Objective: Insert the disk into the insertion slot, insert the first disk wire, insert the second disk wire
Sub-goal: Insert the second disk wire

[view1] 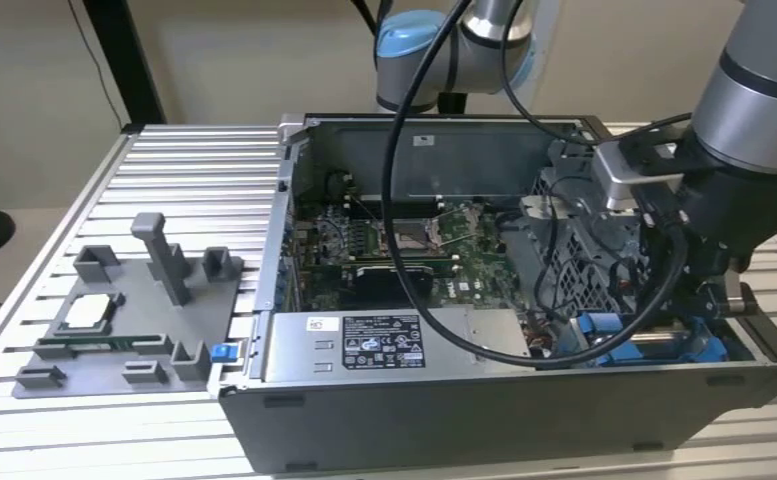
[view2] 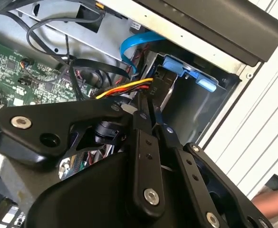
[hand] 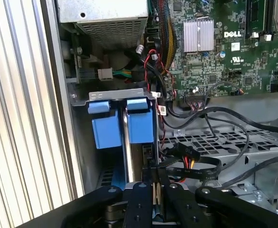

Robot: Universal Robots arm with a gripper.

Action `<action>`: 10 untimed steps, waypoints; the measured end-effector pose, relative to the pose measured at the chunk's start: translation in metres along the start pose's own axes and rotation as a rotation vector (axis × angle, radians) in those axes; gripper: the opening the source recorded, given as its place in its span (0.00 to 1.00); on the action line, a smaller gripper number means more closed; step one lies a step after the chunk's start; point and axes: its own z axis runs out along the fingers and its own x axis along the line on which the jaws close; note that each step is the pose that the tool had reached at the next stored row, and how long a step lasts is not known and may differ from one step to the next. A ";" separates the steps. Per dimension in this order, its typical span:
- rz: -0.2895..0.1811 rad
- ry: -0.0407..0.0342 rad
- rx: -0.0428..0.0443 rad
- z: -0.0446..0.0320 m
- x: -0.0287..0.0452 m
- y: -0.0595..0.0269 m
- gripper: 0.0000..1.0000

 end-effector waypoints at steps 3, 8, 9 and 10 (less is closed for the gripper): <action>0.000 0.0011 0.0000 0.0039 0.0003 0.0007 0.00; 0.000 0.0001 -0.0001 0.0069 0.0003 0.0010 0.00; 0.000 0.0001 -0.0002 0.0069 0.0003 0.0010 0.00; 0.000 0.0002 -0.0001 0.0069 0.0003 0.0010 0.00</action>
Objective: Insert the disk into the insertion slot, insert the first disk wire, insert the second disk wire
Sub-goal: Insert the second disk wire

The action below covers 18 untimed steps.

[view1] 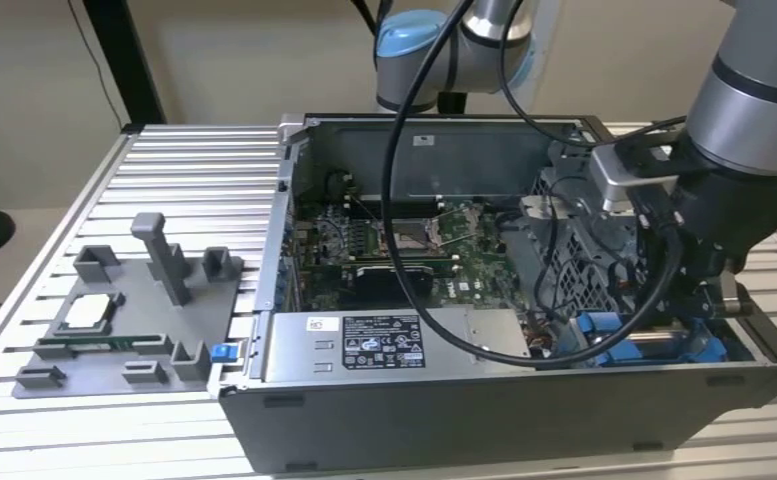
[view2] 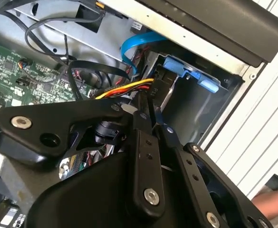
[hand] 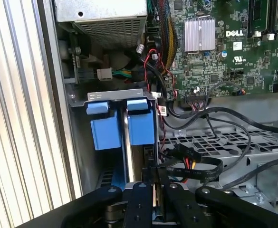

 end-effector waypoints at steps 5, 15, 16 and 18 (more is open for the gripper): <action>0.000 -0.0012 -0.0004 -0.0148 -0.0009 -0.0020 1.00; 0.000 -0.0008 -0.0004 -0.0598 -0.0035 -0.0081 1.00; 0.000 -0.0006 -0.0005 -0.0616 -0.0036 -0.0083 1.00; 0.000 -0.0008 -0.0006 -0.0615 -0.0035 -0.0083 1.00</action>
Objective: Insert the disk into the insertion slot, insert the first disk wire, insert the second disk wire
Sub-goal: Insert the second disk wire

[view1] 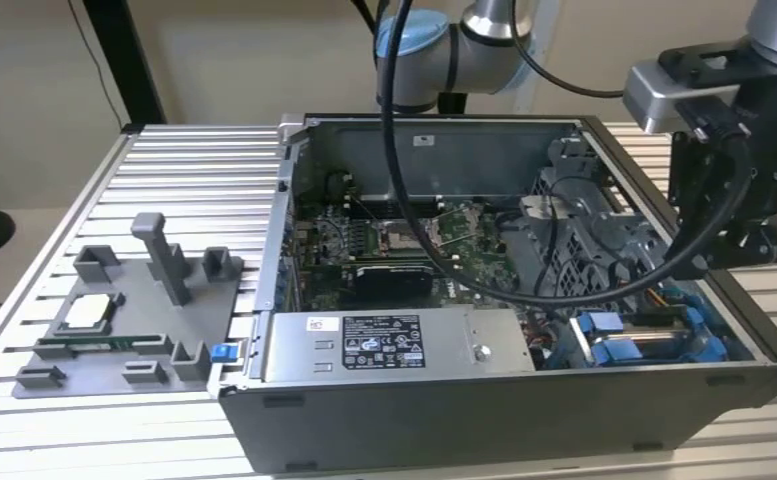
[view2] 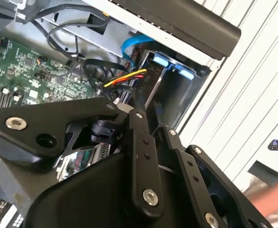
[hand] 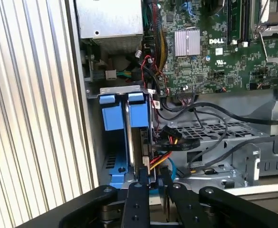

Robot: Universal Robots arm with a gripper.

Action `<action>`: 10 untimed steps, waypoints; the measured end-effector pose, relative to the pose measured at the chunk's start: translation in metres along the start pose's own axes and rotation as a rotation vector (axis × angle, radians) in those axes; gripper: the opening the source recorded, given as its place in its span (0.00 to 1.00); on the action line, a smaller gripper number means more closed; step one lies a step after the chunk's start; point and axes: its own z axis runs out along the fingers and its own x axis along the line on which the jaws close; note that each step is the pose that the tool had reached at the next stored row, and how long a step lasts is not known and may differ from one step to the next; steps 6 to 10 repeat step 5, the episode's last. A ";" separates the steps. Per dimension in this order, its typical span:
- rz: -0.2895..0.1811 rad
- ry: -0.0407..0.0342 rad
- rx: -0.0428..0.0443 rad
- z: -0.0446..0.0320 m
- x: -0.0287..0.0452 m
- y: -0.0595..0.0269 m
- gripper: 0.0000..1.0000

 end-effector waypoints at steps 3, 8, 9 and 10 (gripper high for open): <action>0.000 0.0002 0.0000 0.0000 0.0000 0.0000 1.00; 0.000 0.0002 0.0000 -0.0001 0.0000 0.0000 1.00; 0.000 0.0002 0.0000 -0.0001 0.0000 0.0000 1.00; 0.000 0.0002 0.0000 -0.0001 0.0000 0.0000 1.00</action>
